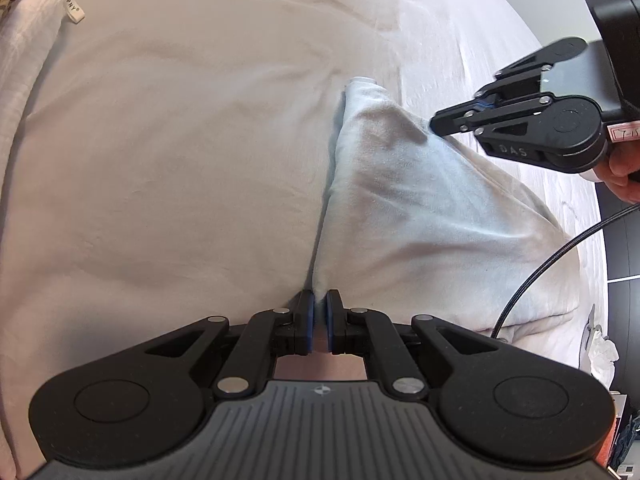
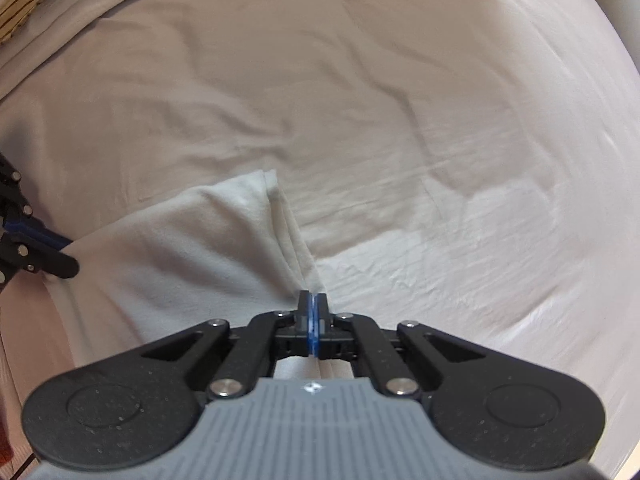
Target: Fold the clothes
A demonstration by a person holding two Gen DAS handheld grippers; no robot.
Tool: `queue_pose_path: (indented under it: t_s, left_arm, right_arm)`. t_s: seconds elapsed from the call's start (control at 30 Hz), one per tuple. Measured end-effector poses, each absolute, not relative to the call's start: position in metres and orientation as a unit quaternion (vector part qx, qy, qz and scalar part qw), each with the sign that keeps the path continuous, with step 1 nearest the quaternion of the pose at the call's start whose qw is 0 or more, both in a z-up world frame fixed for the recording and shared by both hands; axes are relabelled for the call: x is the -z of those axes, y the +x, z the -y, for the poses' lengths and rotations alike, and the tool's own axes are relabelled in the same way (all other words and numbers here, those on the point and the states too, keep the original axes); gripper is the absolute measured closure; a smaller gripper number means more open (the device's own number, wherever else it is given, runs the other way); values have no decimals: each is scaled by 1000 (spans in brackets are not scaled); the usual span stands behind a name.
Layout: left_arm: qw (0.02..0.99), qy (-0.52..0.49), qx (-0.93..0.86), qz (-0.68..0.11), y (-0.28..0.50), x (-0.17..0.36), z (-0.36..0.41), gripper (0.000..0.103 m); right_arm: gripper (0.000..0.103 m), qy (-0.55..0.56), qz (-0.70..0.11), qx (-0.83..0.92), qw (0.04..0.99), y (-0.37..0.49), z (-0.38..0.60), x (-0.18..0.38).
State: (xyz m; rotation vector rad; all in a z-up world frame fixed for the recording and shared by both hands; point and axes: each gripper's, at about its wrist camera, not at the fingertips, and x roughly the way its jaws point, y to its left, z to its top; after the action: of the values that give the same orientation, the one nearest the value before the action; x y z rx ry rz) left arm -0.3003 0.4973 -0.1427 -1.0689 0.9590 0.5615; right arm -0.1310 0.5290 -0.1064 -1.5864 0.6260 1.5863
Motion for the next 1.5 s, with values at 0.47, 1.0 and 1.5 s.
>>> queue_pose_path:
  t_s: [0.47, 1.0, 1.5]
  left_arm:
    - [721, -483, -276, -412, -305, 135, -498, 86]
    - [785, -384, -311, -373, -266, 122, -505, 64]
    - [808, -392, -285, -337, -268, 102, -501, 97]
  right_arm:
    - [88, -435, -343, -612, 564, -62, -447, 83]
    - [84, -160, -378, -525, 746, -10, -288, 109]
    - [91, -177, -332, -553, 743, -42, -329, 143]
